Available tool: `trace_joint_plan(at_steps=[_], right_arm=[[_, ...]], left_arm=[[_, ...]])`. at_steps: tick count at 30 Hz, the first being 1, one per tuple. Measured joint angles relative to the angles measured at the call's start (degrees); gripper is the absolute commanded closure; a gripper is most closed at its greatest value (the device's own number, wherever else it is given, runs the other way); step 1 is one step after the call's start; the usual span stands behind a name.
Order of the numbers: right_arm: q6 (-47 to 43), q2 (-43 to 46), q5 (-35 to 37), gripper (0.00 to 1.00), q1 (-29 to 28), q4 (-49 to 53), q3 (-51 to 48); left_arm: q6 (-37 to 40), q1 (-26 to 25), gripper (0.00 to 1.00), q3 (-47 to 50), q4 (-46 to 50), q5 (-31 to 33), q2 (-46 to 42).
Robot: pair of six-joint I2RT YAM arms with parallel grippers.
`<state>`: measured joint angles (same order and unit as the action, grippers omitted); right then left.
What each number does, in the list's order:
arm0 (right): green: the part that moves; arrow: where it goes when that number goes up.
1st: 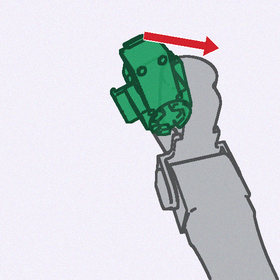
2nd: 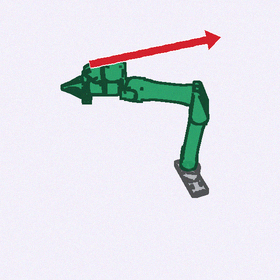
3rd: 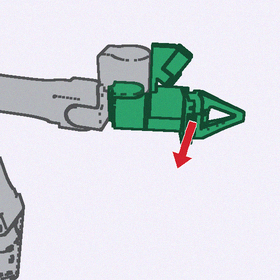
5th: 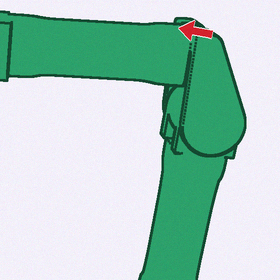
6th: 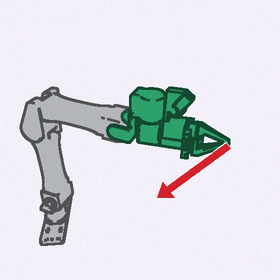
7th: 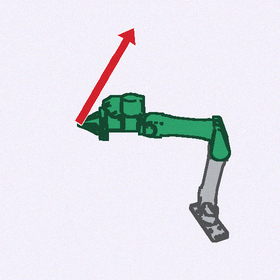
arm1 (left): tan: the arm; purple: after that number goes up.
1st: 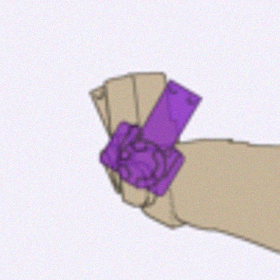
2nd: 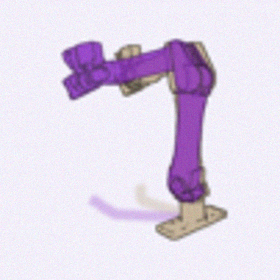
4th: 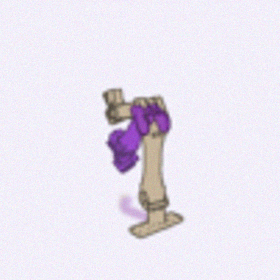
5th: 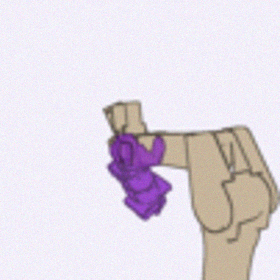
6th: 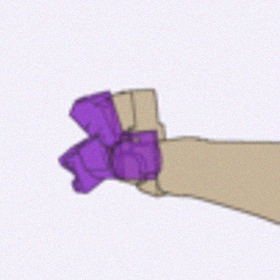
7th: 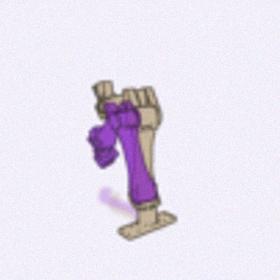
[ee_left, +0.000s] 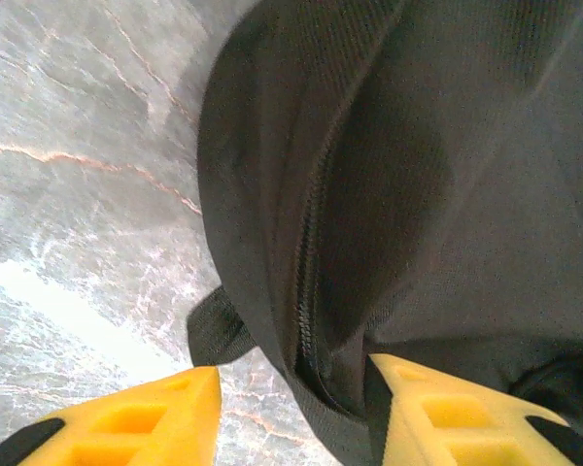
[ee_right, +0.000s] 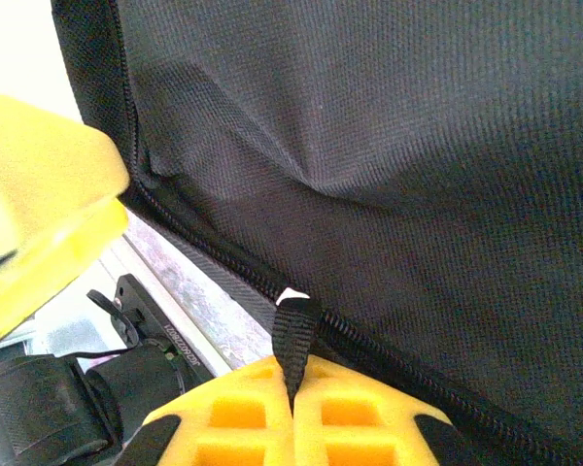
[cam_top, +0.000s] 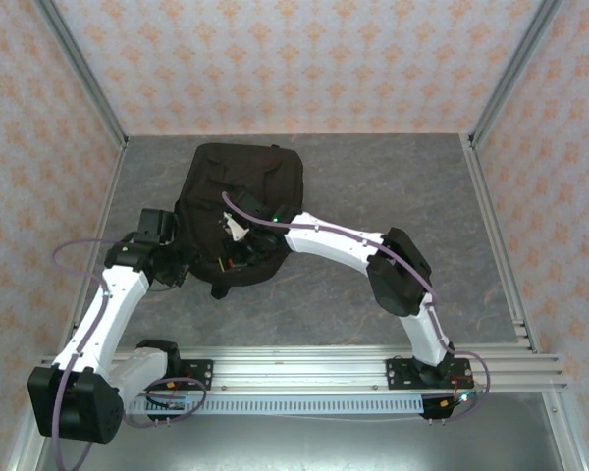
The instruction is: Pack the student bag
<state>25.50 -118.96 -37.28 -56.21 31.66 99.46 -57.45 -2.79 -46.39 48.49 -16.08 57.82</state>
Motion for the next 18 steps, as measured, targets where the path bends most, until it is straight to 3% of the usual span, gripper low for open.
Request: trace_joint_plan(at_steps=[10,18], right_arm=[[-0.26,2.6,0.31,1.0,-0.02,0.48,-1.03],[-1.68,2.84,1.51,1.0,0.0,2.99,-1.05]], left_arm=[[-1.25,-1.4,0.55,0.0,-2.99,0.24,5.68],[-1.31,-2.49,0.87,0.0,-5.31,1.38,8.09]])
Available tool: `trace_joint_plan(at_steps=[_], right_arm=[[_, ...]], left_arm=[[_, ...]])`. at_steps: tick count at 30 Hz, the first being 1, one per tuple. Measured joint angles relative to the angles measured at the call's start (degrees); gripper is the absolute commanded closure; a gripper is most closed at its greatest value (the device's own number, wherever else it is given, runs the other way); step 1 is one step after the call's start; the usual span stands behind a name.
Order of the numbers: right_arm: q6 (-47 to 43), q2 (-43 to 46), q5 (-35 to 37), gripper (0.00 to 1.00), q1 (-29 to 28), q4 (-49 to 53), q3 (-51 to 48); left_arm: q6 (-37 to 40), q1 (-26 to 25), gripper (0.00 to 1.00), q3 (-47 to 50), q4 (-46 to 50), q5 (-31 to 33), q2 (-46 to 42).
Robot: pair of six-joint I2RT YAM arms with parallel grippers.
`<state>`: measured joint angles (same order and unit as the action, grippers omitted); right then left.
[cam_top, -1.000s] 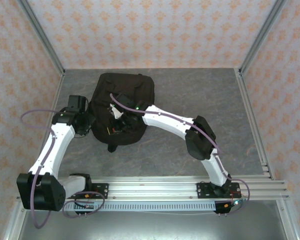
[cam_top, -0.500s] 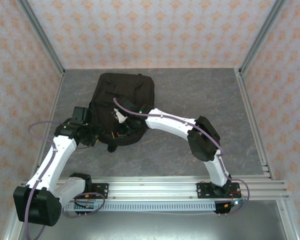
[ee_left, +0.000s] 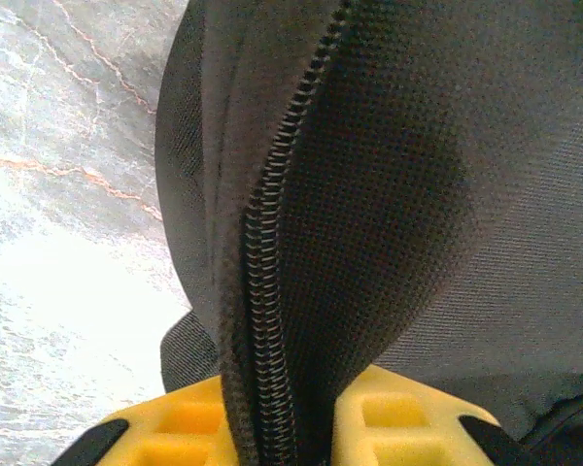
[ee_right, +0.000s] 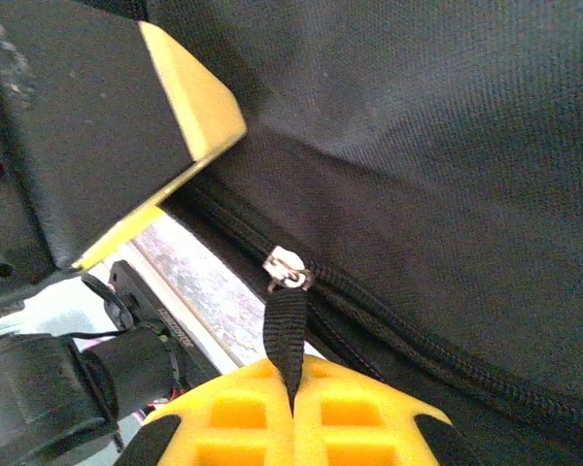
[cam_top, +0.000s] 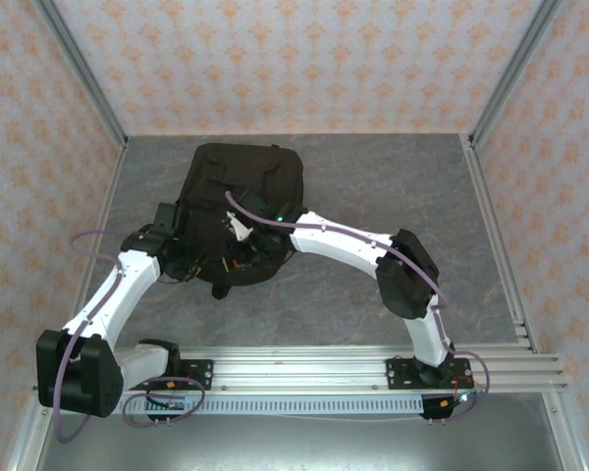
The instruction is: Pack the student bag
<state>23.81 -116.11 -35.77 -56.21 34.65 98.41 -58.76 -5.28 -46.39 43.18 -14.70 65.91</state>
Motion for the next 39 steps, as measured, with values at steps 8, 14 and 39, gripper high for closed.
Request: trace_joint_plan(at_steps=[8,14,39], right_arm=[[-3.74,1.25,1.53,1.0,0.0,4.15,0.0],[-6.58,3.93,3.45,1.0,0.59,6.54,-2.49],[-9.92,10.64,5.33,1.0,7.41,6.1,-12.5]], left_arm=[[0.72,0.0,1.0,-0.07,0.52,3.34,-2.19],[0.98,0.0,1.0,-0.07,0.9,3.89,-2.19],[3.21,0.07,1.0,-2.21,2.97,5.66,-2.12]])
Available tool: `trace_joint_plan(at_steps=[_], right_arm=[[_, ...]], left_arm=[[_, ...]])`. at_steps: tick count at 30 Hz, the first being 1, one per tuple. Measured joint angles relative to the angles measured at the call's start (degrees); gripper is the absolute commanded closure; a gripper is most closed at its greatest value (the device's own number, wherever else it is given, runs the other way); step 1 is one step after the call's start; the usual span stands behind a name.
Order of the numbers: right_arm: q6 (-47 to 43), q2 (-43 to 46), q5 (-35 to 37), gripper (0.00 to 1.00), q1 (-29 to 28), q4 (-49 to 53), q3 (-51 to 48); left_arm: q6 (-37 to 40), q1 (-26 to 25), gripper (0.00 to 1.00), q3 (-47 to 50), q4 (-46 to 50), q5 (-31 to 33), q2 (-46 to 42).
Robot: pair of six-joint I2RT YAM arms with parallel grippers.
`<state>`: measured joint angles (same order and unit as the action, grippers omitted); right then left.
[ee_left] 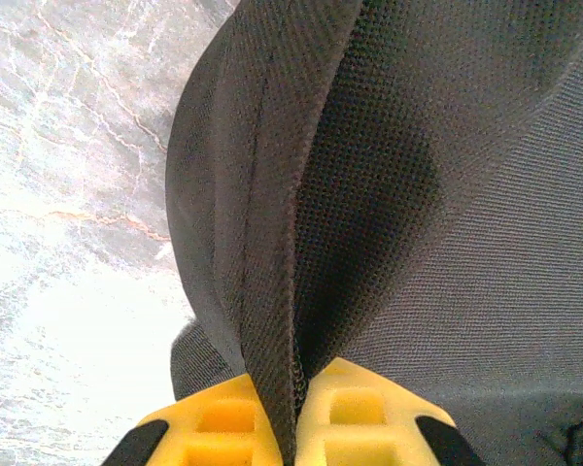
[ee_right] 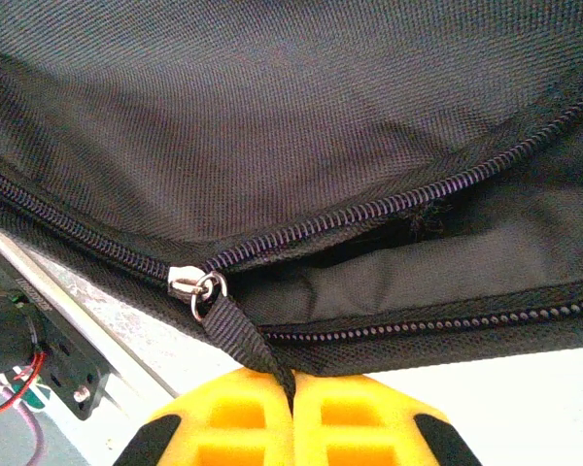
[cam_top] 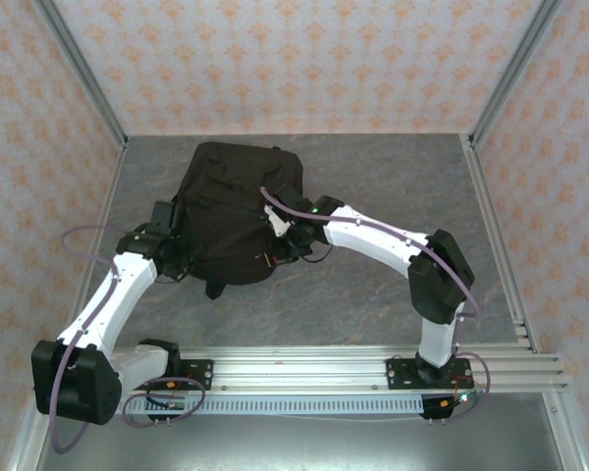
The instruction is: Pack the student bag
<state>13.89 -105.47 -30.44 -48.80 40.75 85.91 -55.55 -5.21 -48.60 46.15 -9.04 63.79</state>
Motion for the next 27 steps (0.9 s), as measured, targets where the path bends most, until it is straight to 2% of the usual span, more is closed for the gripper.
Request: trace_joint_plan(at_steps=[10,11,15,17,23,27], right_arm=[[6.08,-1.62,-4.72,1.0,-2.67,-5.97,2.19],[6.91,-2.47,-4.85,1.0,-3.15,-6.4,3.19],[9.99,-6.58,-5.18,1.0,-5.03,-8.76,7.5],[11.1,-8.26,-5.16,1.0,-5.57,-9.77,8.83],[12.72,-9.31,-5.11,1.0,-5.66,-10.64,8.98],[12.72,-9.31,-5.11,1.0,-5.66,-10.91,8.98]], left_arm=[[4.15,5.6,0.93,-5.33,4.22,3.56,1.36],[4.52,6.12,0.89,-5.79,4.61,4.57,1.44],[5.22,7.87,0.64,-7.87,6.4,9.62,1.57],[5.51,8.07,0.54,-7.96,6.12,9.77,1.01],[2.45,6.97,0.41,-2.75,4.07,4.94,-5.38],[-3.96,1.92,0.3,5.68,1.31,-1.03,-8.57]])
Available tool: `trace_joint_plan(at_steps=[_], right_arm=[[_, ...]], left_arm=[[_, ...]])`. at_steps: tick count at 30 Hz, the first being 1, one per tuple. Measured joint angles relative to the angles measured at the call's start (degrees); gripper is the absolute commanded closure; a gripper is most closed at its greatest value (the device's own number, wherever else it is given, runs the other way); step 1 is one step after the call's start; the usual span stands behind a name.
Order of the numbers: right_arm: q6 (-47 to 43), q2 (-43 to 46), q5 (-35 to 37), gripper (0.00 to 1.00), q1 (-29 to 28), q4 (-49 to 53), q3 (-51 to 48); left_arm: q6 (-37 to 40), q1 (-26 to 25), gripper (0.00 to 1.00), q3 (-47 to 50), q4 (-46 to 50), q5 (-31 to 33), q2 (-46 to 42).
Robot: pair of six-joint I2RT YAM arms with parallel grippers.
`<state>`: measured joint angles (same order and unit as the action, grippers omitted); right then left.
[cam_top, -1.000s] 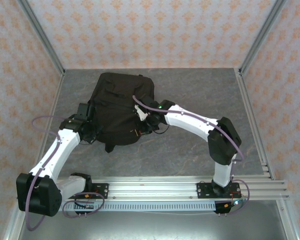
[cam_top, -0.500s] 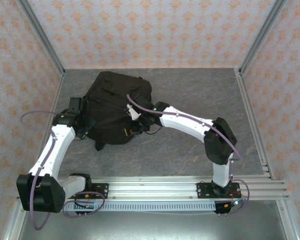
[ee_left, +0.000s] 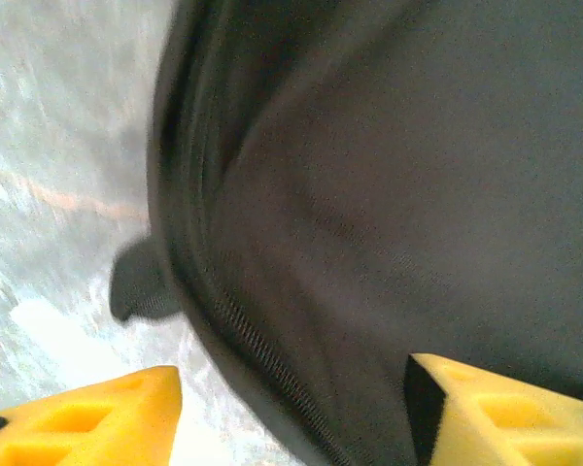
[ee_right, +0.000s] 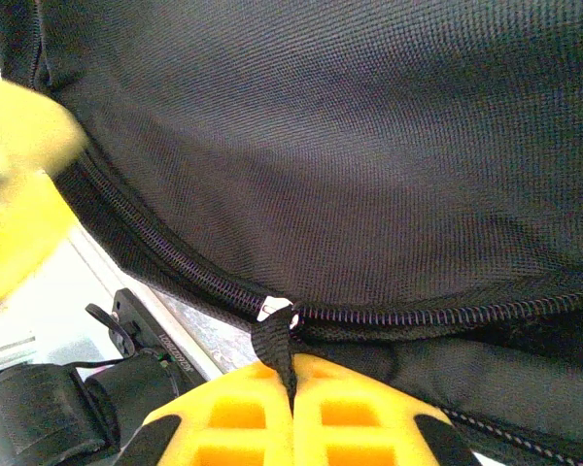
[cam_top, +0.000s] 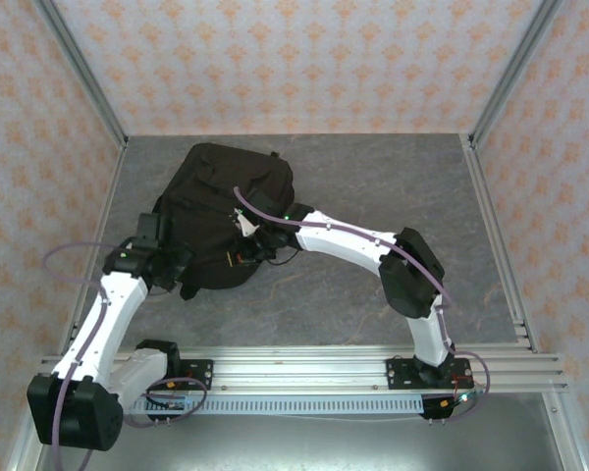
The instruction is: Pack the student bag
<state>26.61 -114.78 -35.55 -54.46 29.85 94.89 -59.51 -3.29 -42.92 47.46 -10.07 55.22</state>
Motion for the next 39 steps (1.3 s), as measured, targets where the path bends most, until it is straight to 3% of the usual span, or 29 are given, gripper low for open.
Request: trace_joint_plan(at_steps=[4,9,15,21,26,34,39], right_arm=[[0.02,0.02,0.0,1.0,0.0,-0.59,-0.31],[0.02,0.02,0.0,1.0,0.0,-1.73,-1.38],[0.04,0.15,0.2,1.0,0.0,-2.93,-2.78],[0.02,0.22,0.68,1.0,0.0,-3.04,-3.1],[0.0,0.42,1.07,1.0,-0.02,-3.08,-3.1],[-0.72,0.55,1.33,1.0,-0.26,-2.1,-3.13],[-1.81,1.09,2.4,1.0,-0.31,-0.55,-3.56]], left_arm=[[-4.81,-4.0,0.23,1.57,-1.07,-2.12,-0.22],[-8.7,-4.5,0.2,1.55,-2.62,-2.12,-1.64],[-12.79,-5.25,0.25,1.64,-5.84,-2.16,0.46],[-16.2,-10.78,0.31,1.64,-8.7,-2.14,5.09],[-17.86,-12.63,0.49,1.64,-9.2,-1.75,6.47],[-17.92,-12.85,1.0,2.08,-9.64,-0.28,6.56],[-16.5,-12.85,1.0,2.08,-9.62,0.0,7.56]])
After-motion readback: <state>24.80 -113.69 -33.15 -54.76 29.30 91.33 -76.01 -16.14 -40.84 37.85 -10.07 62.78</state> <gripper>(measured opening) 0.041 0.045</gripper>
